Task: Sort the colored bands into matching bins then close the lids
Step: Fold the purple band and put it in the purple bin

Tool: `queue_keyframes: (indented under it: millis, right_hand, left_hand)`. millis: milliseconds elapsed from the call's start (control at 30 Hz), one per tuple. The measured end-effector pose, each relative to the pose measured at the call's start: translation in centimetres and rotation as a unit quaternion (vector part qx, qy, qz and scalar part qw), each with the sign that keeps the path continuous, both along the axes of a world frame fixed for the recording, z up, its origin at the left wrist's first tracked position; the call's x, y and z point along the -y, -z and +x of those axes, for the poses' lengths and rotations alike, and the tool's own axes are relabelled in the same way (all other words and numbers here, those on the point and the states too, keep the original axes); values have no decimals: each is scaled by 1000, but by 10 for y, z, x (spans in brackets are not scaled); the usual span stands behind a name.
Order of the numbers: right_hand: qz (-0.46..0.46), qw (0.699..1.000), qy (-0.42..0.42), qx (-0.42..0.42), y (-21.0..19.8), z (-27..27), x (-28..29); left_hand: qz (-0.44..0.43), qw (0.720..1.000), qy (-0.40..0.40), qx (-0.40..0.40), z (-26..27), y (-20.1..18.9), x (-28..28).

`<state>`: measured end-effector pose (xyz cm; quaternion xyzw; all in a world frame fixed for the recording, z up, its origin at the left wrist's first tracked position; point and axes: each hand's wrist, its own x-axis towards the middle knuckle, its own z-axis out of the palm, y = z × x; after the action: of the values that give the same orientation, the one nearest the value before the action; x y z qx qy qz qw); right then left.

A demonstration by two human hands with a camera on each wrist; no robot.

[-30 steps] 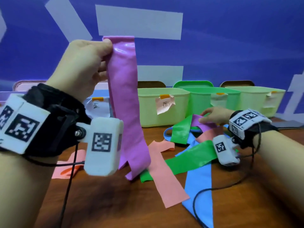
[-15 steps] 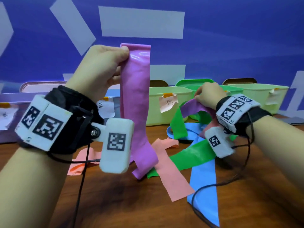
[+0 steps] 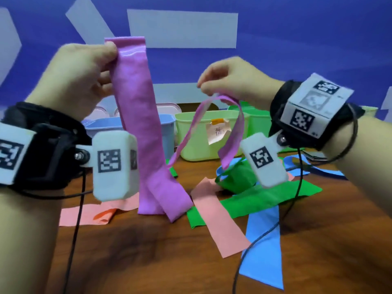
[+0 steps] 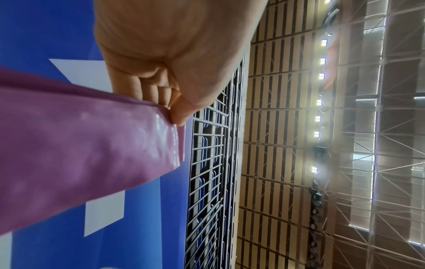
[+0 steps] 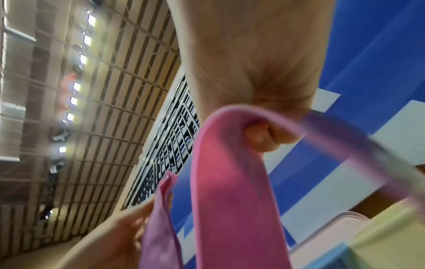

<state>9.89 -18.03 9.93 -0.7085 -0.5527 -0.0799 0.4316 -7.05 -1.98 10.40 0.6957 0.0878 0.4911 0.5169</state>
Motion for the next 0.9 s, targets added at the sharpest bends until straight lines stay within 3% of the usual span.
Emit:
queue_keyframes:
  millis: [100,200,267,333,467,600,900]
  right_hand:
    - [-195,980,14,38,32,16,1]
    - [-452,892,21,15,68,31,6]
    - [-559,827,59,29,81,32,11]
    - [-568,816,84,69,84,30,10]
    - [-520,840,84,128,81,12,-4]
    - [-505,848,18,162,85,-17,-28]
    - [-479,832,-82,268,106,-39,-77]
  left_hand:
    - [2,1000,-3,0,-1,0,-3]
    - [10,1000,-5,-9,2,0,0]
    - [18,1000,-7,-14,4,1,3]
    - [21,1000,-6,-19,5,2,6]
    - [21,1000,-6,-20,7,4,9]
    - [24,999,-6,-21,7,5,13]
    - [33,999,2,-24,7,6,14]
